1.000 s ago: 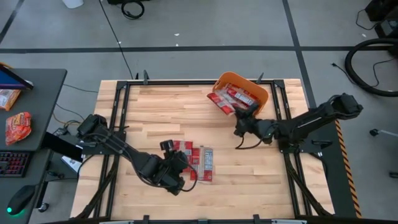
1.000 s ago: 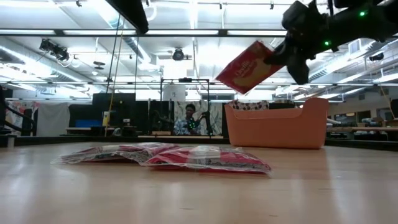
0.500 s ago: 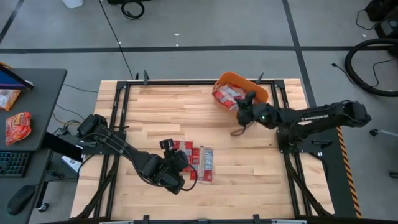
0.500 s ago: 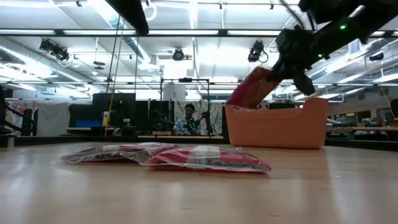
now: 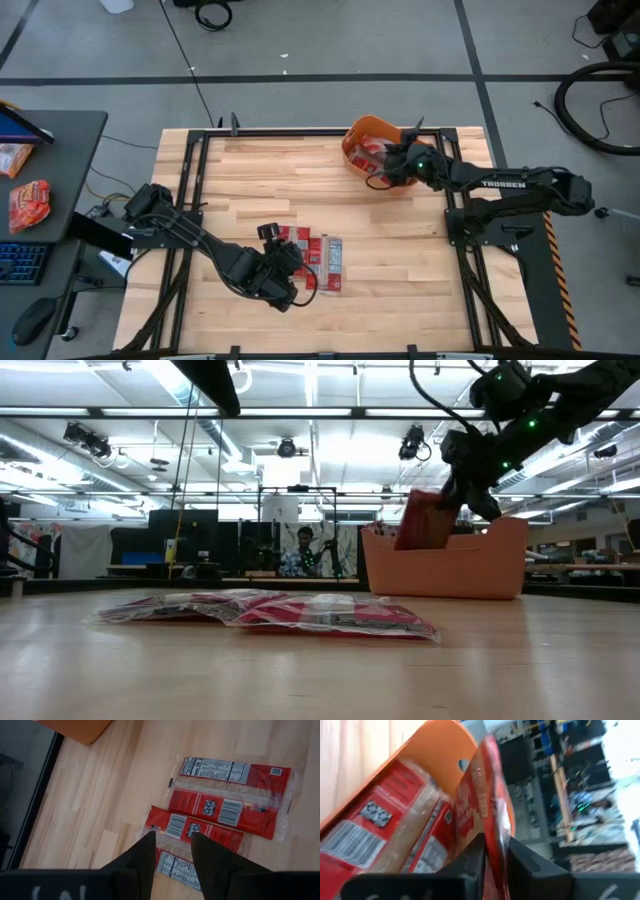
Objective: Sort popcorn bags into baskets
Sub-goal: Put the red popcorn bag into the orange bin
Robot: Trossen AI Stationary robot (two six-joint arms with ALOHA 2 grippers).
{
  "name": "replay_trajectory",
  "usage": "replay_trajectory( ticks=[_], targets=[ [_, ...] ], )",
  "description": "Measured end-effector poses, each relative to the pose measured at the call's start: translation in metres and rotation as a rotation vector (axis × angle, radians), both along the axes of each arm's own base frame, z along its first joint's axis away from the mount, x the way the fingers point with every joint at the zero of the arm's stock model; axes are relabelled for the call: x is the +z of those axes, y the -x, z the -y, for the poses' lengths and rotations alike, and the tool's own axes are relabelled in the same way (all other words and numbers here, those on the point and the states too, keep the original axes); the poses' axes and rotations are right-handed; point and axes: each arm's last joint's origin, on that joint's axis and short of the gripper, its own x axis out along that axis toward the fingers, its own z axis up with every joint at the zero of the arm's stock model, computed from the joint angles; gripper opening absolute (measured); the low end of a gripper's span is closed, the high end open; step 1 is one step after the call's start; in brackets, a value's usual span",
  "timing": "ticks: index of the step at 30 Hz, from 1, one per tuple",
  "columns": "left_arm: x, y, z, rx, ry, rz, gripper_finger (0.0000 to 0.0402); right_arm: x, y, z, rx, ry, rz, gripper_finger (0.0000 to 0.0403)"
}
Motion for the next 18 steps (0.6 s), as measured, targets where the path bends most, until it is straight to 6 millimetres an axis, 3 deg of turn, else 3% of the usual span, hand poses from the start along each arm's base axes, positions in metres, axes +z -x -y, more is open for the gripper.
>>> replay_trajectory(
  ticks=[10,18],
  targets=[
    [0.0,0.0,0.0,-0.001,0.001,0.003,0.013,-0.01,0.01,0.001,-0.273,-0.105,0.067,0.0111],
    [0.0,0.0,0.0,-0.001,0.001,0.003,0.013,-0.017,0.013,-0.012,-0.423,-0.17,0.161,0.0116]
  ],
)
